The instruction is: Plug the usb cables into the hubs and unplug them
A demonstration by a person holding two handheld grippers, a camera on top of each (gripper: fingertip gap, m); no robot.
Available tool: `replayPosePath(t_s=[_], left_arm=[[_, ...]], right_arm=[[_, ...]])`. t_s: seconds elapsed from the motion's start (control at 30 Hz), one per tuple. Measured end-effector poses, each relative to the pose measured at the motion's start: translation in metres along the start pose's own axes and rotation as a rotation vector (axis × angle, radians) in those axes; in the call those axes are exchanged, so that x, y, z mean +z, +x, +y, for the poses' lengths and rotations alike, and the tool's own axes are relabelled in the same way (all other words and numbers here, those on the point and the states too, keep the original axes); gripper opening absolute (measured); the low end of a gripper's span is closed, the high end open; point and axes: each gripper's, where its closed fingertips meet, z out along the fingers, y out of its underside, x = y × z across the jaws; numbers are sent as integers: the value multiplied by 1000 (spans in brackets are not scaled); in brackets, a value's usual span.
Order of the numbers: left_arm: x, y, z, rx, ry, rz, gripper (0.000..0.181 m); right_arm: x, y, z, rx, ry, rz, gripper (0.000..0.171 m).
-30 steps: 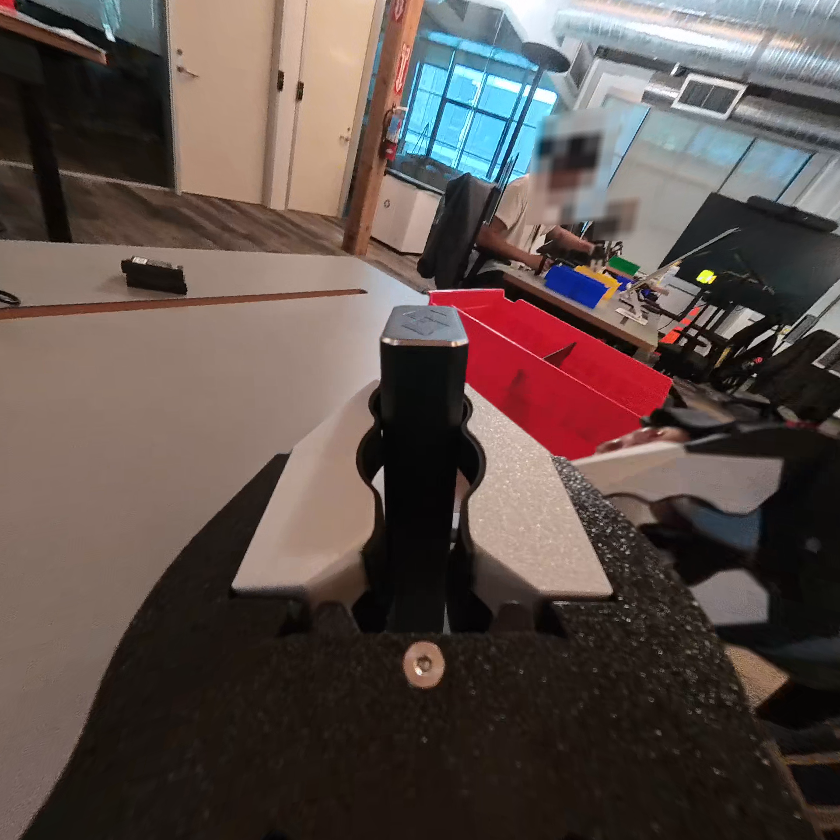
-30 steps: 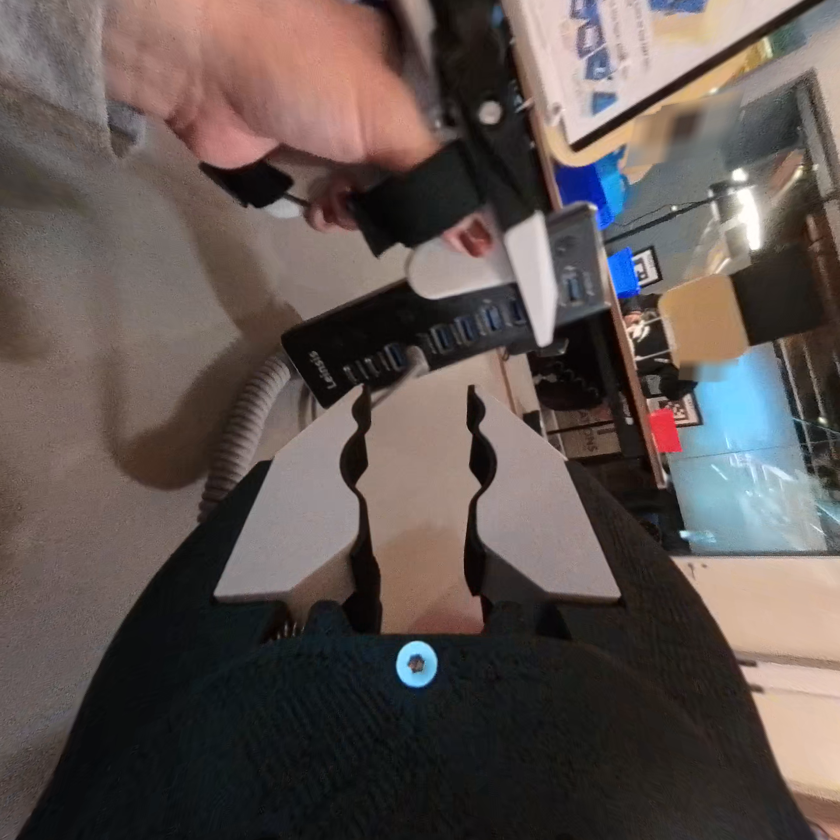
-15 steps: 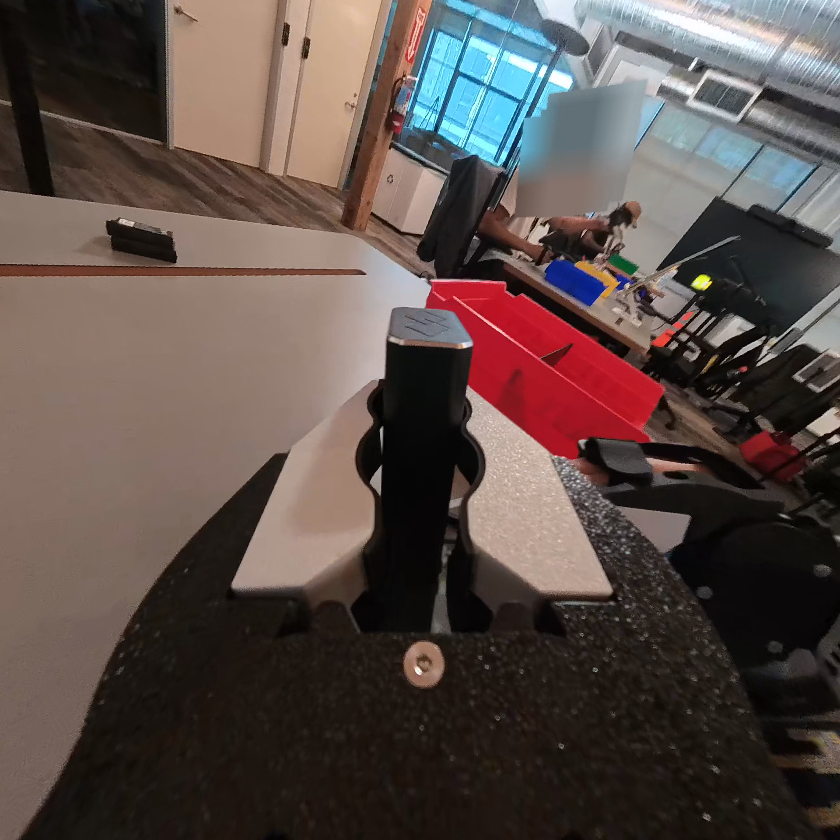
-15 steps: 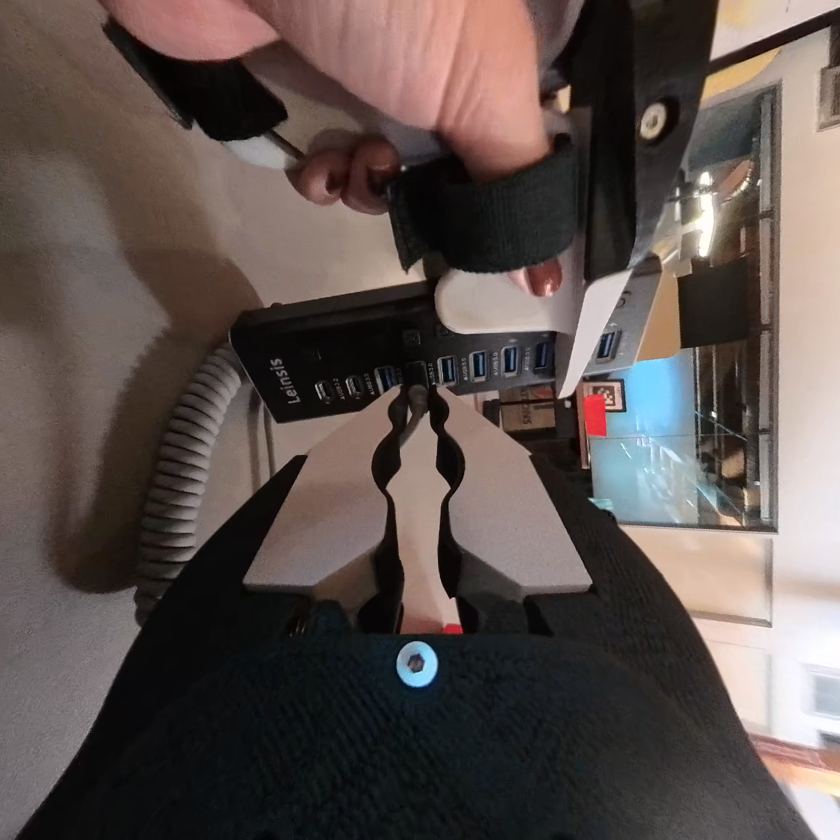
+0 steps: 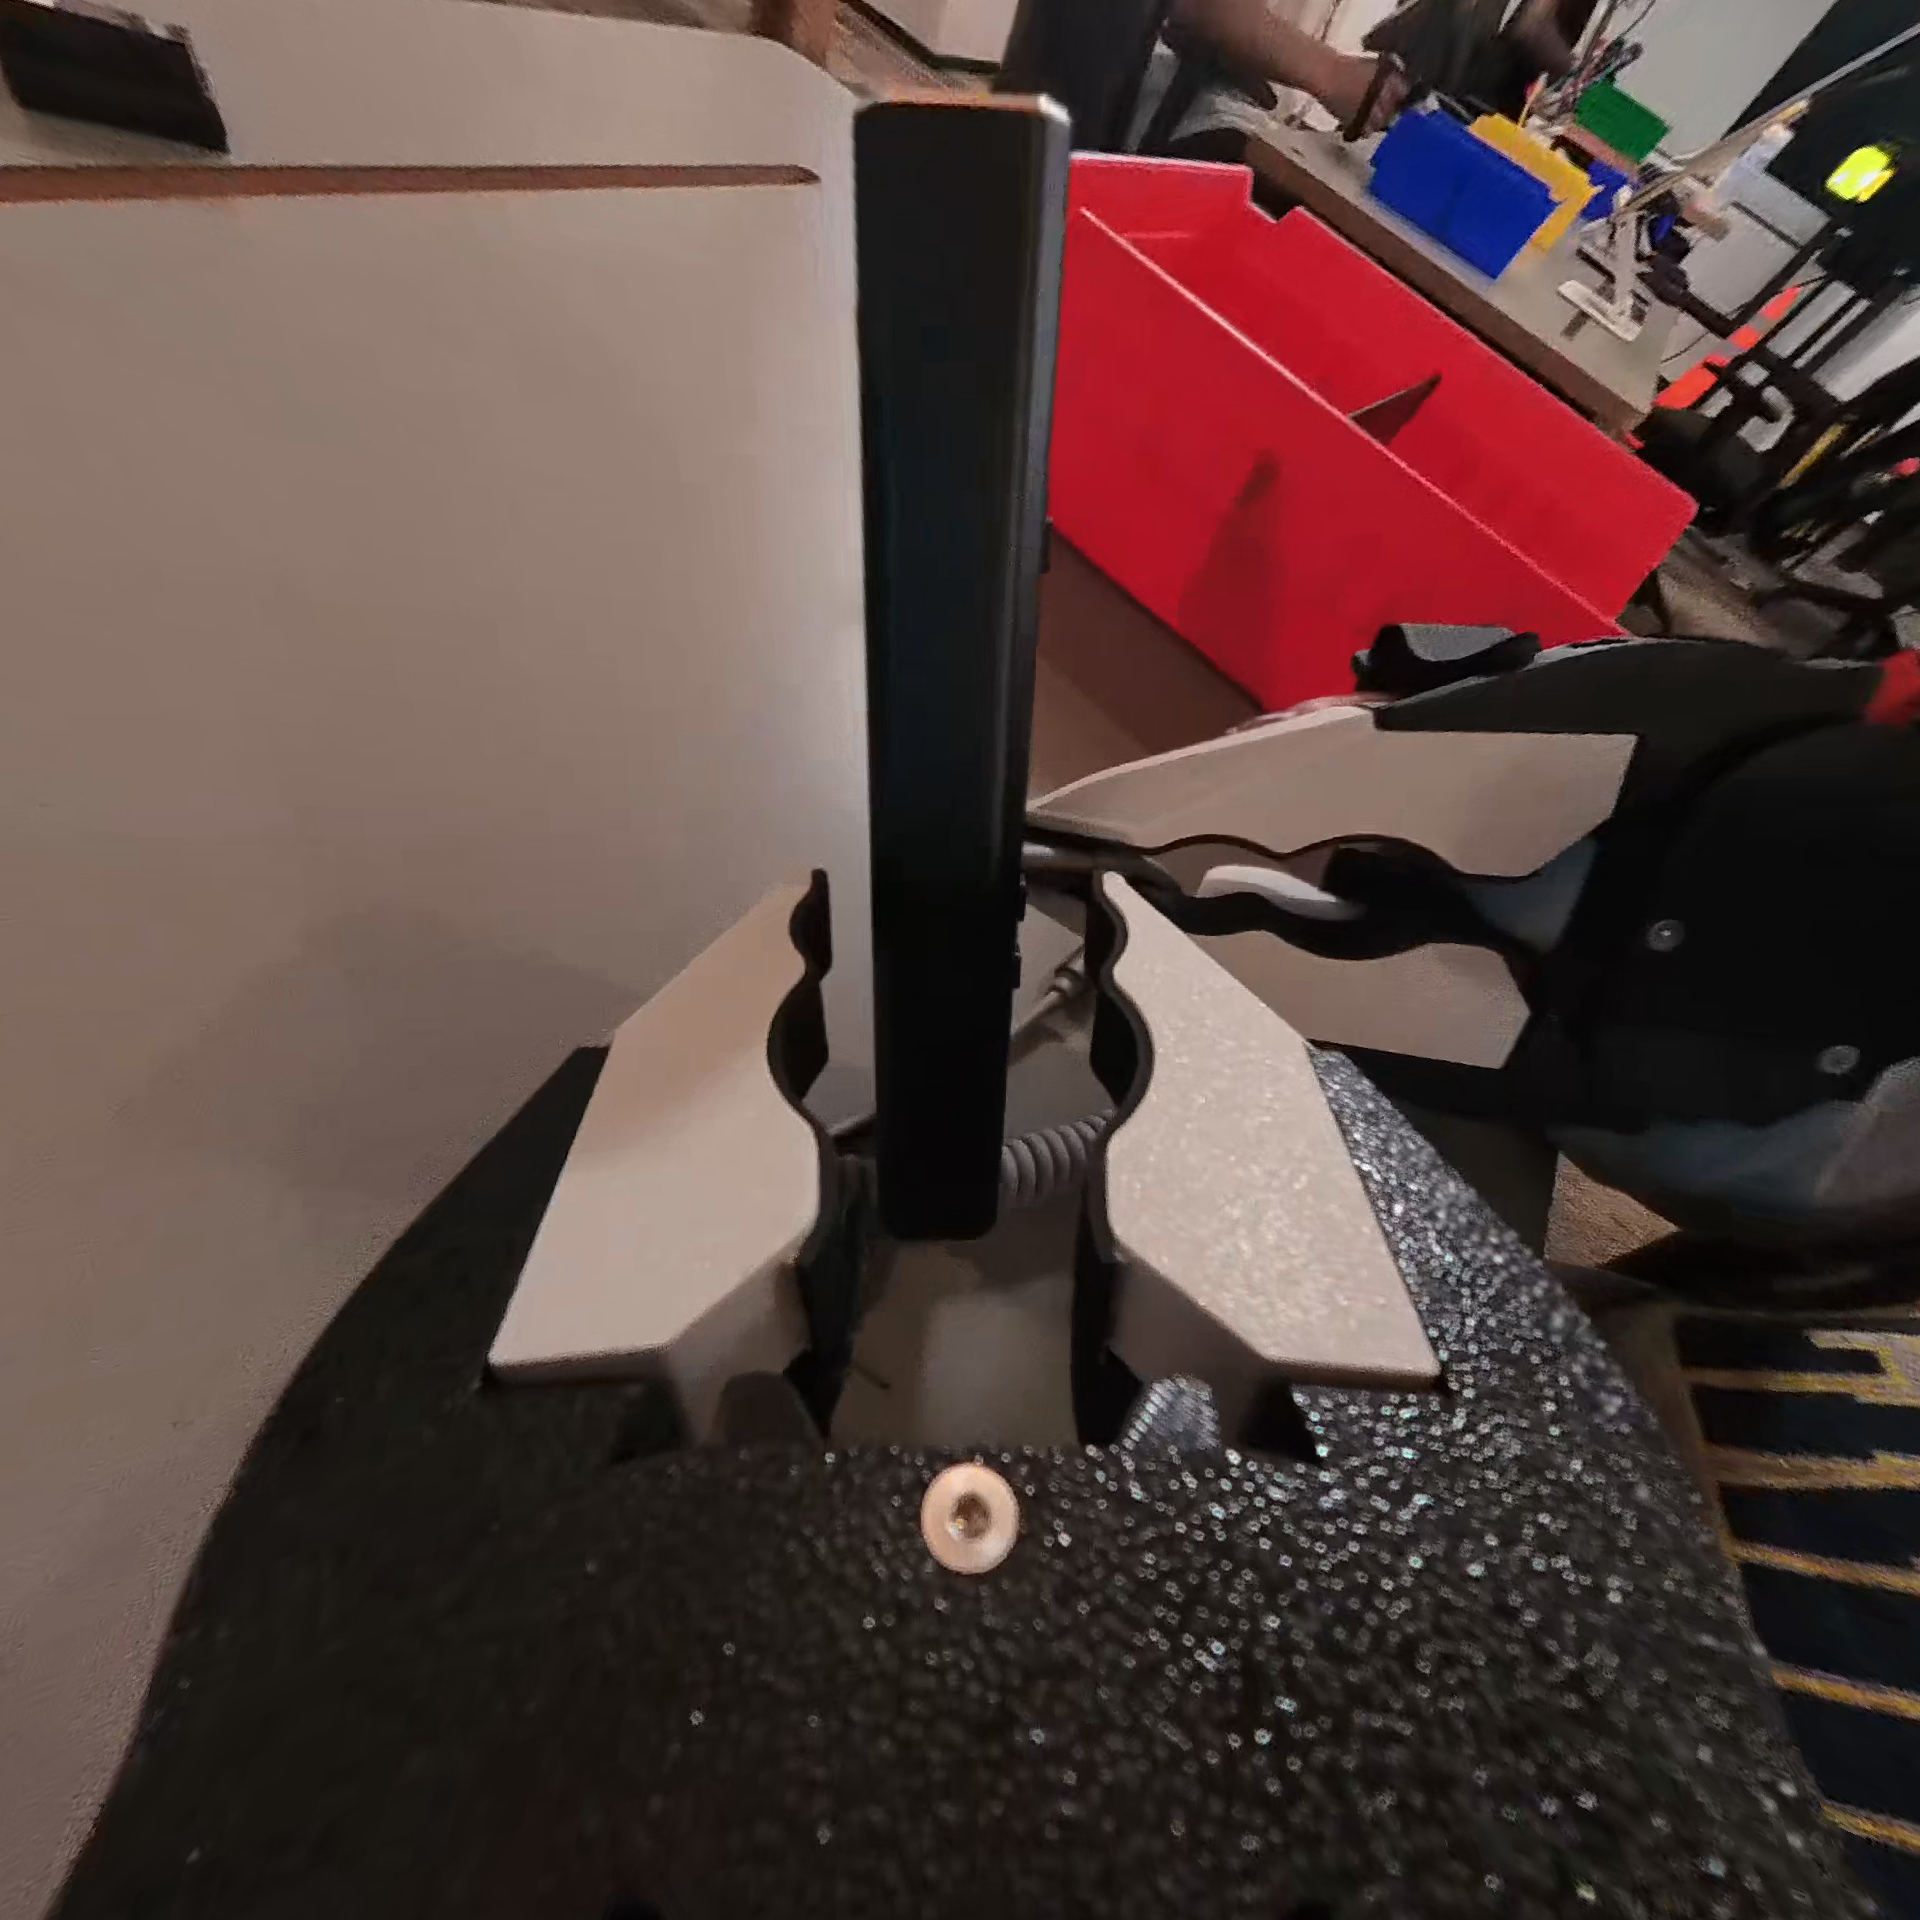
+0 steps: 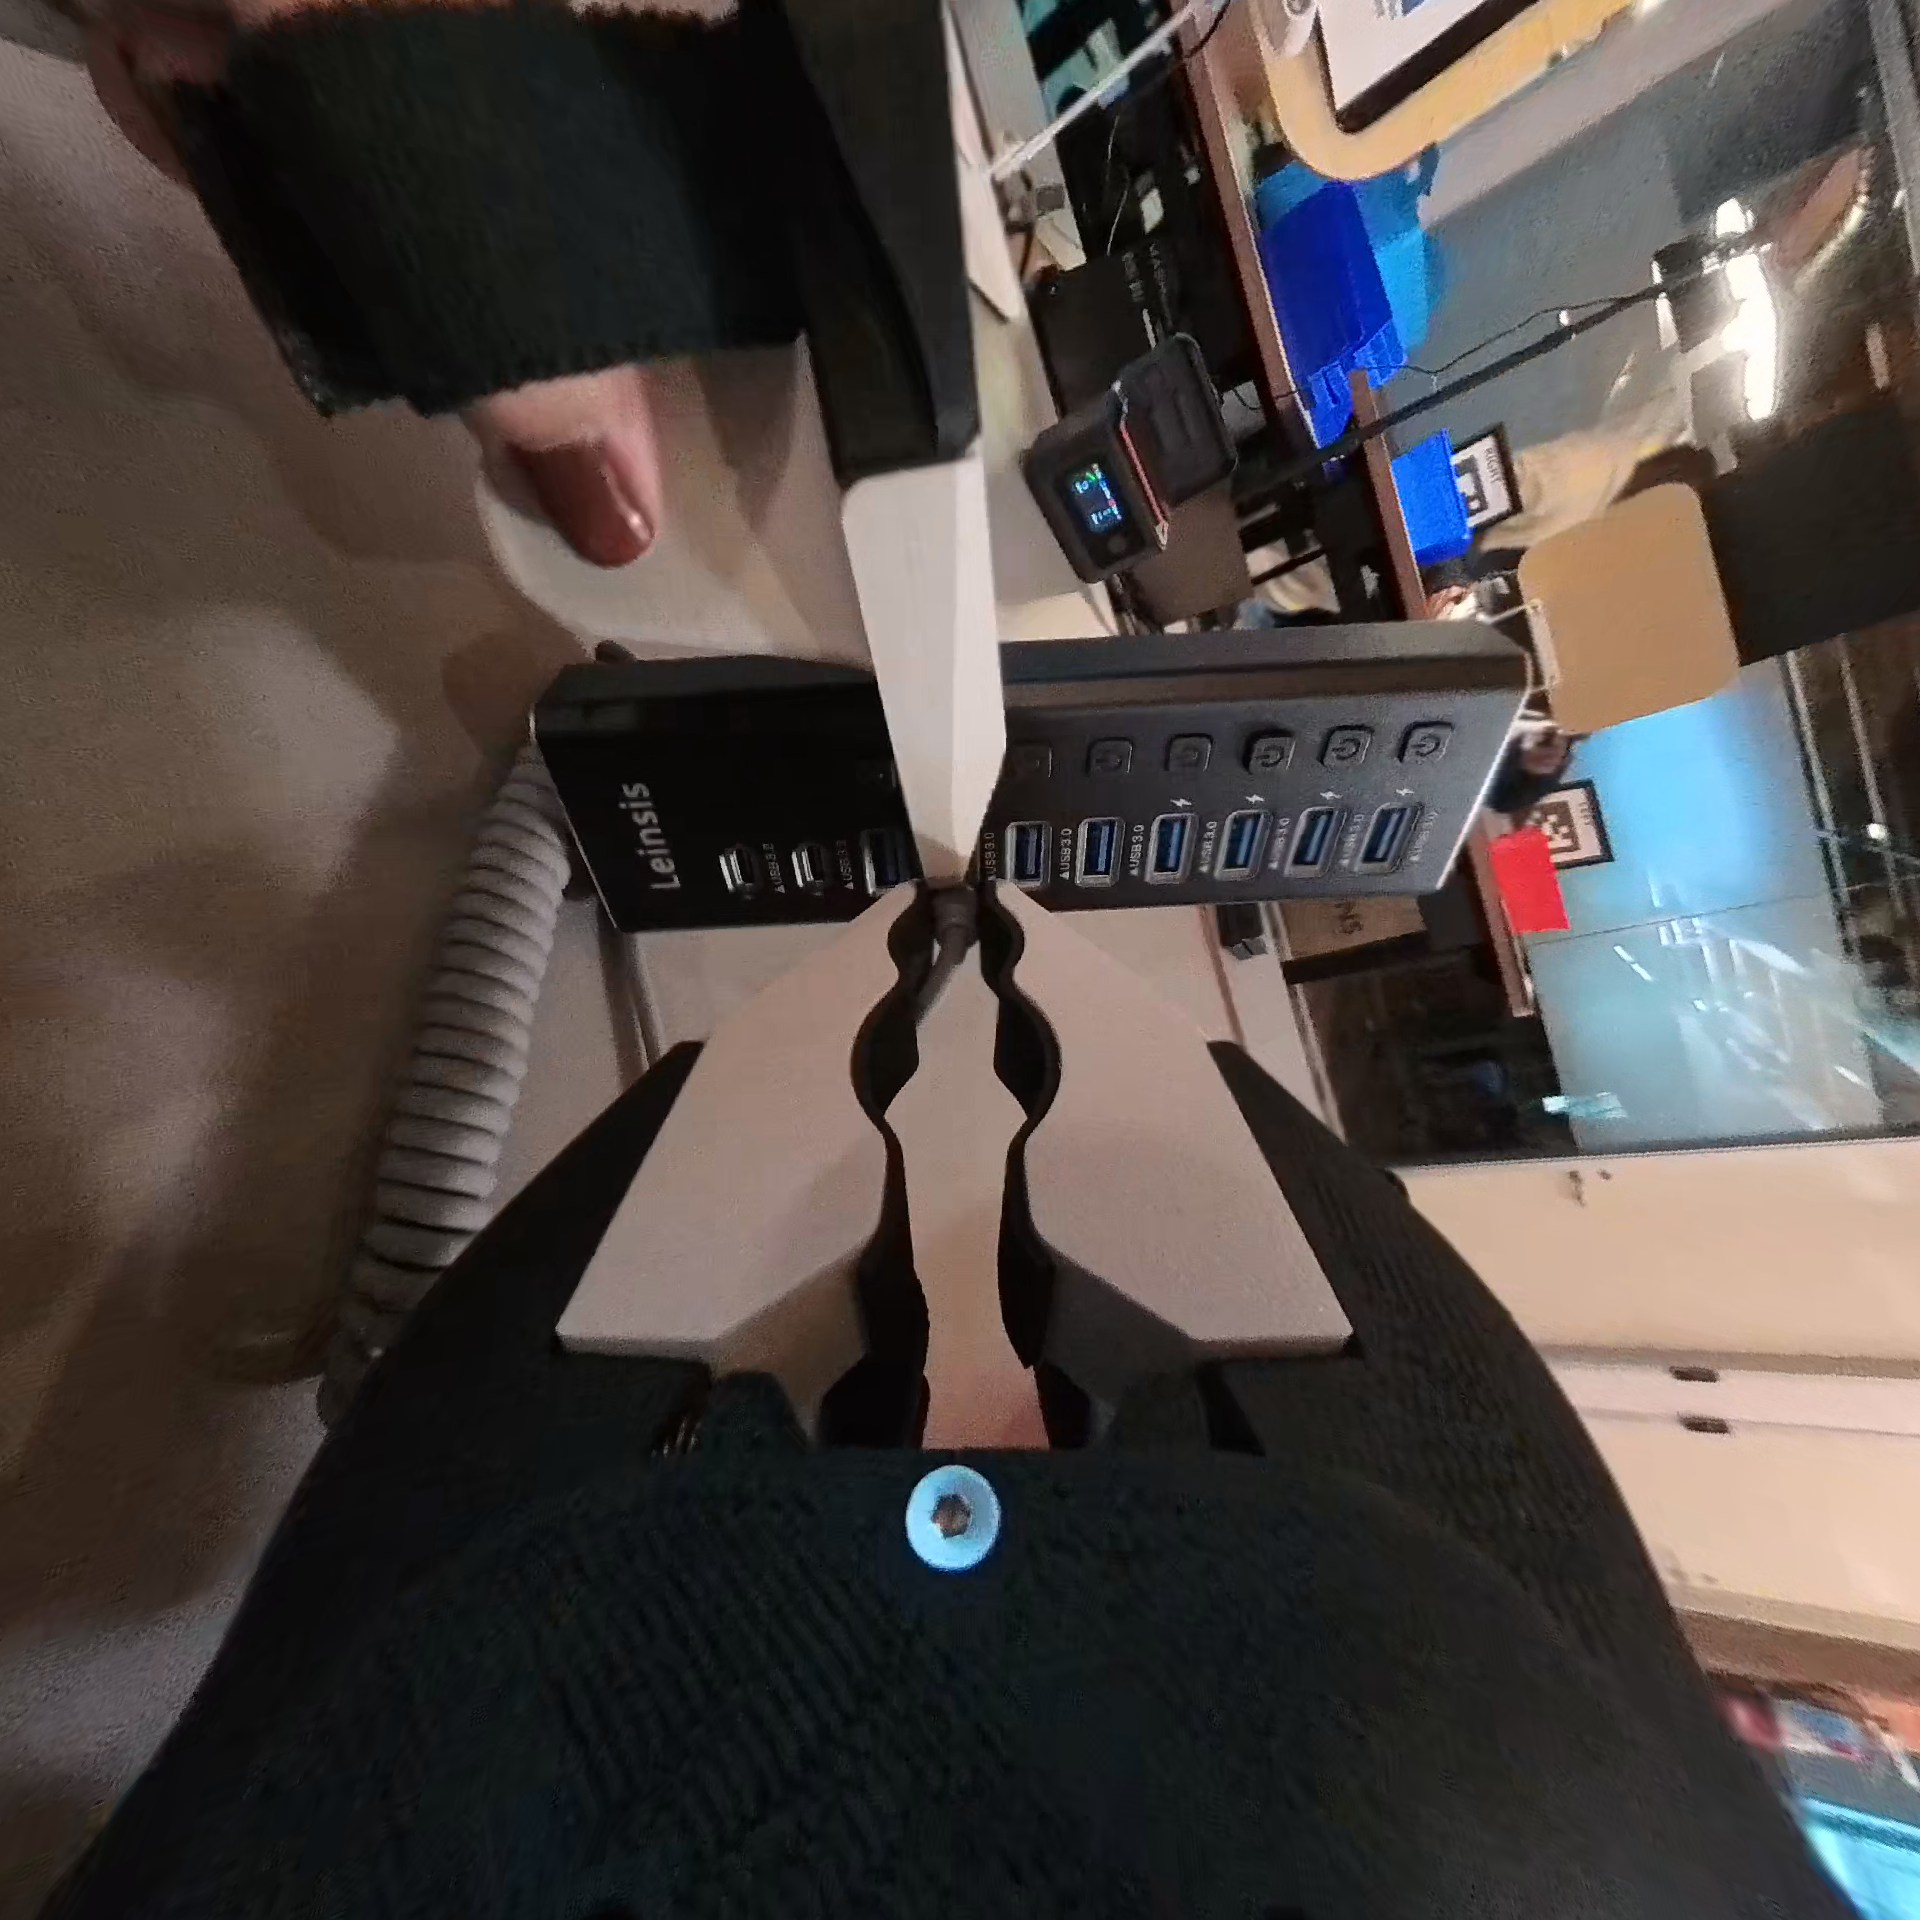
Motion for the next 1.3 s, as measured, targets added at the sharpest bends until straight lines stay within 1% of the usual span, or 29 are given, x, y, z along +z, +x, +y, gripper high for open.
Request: replayPosePath(t_s=[0.03, 0.13, 0.17, 0.23, 0.3, 0.4, 0.47, 0.5, 0.57, 0.7, 0.8, 0.87, 0.93, 0.97, 1.07, 1.13, 1.2, 1.27, 1.3], left_arm=[[1, 0, 0, -1, -8, 5, 47], [-4, 1, 2, 43, -44, -16, 51], [-8, 6, 6, 72, -79, 5, 72], [-11, 7, 13, 98, -137, 1, 82], [-7, -1, 10, 116, -126, -55, 76], [9, -11, 31, 159, -269, -122, 66], [18, -7, 39, 166, -292, -98, 62], [21, -5, 38, 157, -271, -82, 34], [22, -5, 32, 142, -213, -74, 26], [21, -4, 32, 200, -215, -74, 26], [23, -9, 31, 167, -190, -78, 26], [22, -11, 31, 120, -159, -47, 26], [18, -5, 27, 32, -103, 41, 25], [17, -4, 28, 22, -101, 51, 26], [16, -6, 27, 44, -98, 41, 25], [16, -11, 26, 60, -104, 6, 26], [15, -18, 29, 84, -129, -40, 26], [14, -21, 30, 82, -129, -42, 26], [13, -22, 31, 82, -127, -45, 26]], right_arm=[[0, 0, 0, 24, 5, -5, 6], [-2, -3, -1, 77, 32, -32, 6], [-2, -4, -2, 98, 35, -44, 6], [0, -1, 4, 122, 18, -41, 6], [0, -1, 8, 164, 22, -61, 6], [-1, -2, 5, 231, 49, -85, 6], [-3, -1, 2, 254, 70, -82, 6], [-4, -2, 0, 269, 81, -89, 6], [-4, -1, 1, 259, 97, -66, 6], [-8, 0, -10, 232, 158, -13, 7], [-3, 0, -9, 219, 120, 6, 6], [0, -4, -7, 233, 108, -36, 6], [-1, -8, -8, 371, 162, -158, 6], [-1, -9, -9, 418, 181, -206, 6], [0, -9, -11, 365, 167, -180, 6], [2, -7, -12, 381, 169, -160, 7], [2, -8, -10, 402, 153, -162, 13], [4, -10, -4, 417, 120, -168, 20], [4, -13, -2, 428, 112, -184, 21]])
